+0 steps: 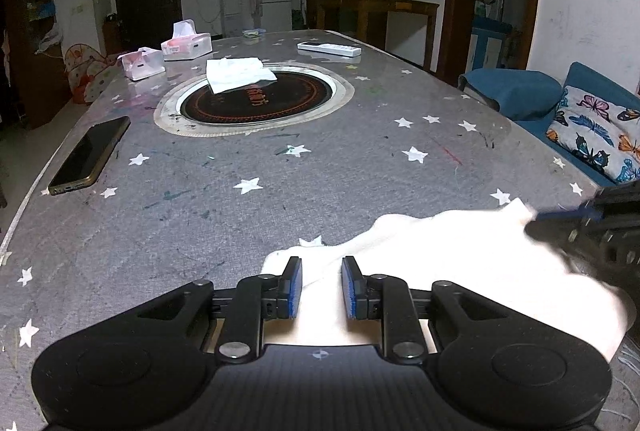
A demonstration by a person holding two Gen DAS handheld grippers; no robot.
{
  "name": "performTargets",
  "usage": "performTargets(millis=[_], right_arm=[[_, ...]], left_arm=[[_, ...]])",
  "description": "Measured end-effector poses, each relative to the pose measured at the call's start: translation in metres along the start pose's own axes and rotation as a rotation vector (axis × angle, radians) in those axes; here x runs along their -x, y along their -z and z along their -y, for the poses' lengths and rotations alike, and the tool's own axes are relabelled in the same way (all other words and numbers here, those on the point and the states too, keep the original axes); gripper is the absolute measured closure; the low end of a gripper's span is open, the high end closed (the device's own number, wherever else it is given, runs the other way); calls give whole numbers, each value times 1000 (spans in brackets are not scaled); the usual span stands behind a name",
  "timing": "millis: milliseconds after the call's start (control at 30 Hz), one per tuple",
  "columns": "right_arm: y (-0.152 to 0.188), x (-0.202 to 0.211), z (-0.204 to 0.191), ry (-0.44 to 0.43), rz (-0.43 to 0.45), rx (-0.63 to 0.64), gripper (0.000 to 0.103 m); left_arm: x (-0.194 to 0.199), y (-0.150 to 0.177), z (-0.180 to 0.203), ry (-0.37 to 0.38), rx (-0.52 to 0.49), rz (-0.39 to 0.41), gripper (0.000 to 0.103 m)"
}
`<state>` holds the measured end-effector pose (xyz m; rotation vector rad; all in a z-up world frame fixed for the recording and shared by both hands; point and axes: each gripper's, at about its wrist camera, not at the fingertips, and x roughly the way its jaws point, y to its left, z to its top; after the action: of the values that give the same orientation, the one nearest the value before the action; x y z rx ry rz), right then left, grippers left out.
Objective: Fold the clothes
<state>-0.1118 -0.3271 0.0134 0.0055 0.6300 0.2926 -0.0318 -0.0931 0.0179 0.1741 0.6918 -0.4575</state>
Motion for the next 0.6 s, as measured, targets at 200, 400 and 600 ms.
performTargets(millis=[200, 400, 600], right_arm=[[0, -3, -3, 71, 11, 68, 100], [-1, -4, 10, 33, -20, 36, 94], [-6, 33, -6, -24, 25, 88, 93]], left_arm=[[0, 2, 2, -14, -15, 11, 76], [3, 3, 3, -38, -28, 21, 63], [20, 5, 8, -9, -25, 67, 63]])
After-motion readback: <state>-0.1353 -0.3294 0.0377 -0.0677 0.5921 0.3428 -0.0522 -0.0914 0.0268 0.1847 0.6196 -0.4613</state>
